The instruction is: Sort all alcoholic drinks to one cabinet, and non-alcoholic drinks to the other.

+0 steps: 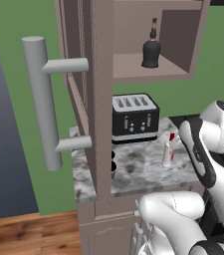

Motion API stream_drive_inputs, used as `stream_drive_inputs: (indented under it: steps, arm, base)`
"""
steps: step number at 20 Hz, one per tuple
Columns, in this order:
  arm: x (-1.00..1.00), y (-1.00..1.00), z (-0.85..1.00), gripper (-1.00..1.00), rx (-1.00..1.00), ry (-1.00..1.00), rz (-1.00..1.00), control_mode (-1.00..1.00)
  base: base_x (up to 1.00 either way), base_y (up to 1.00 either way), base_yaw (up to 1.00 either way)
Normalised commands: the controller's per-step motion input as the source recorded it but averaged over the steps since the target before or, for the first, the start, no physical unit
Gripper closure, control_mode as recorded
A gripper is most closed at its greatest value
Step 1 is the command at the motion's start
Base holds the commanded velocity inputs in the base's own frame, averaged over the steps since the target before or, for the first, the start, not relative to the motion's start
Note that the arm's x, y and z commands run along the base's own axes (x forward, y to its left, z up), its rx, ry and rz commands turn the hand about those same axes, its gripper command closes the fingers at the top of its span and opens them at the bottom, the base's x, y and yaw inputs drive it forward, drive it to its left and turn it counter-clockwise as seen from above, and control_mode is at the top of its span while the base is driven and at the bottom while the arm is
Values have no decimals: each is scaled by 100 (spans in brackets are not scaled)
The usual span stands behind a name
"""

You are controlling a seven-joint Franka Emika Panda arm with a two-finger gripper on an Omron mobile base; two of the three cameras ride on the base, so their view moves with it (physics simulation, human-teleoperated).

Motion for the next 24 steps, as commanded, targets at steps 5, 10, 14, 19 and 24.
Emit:
stream_drive_inputs:
  steps: [5, 10, 14, 19, 24]
  arm:
    - [20, -2, -13, -100, 0, 0, 0, -100]
    - [15, 0, -18, -100, 0, 0, 0, -100]
    - [18, -1, -16, -100, 0, 0, 0, -100]
    - [17, -4, -11, -100, 0, 0, 0, -100]
    - [9, -13, -9, -100, -1, 0, 0, -100]
  base:
    - [0, 0, 0]
    - [0, 0, 0]
    - [0, 0, 0]
    - [0, 0, 0]
    - [0, 0, 0]
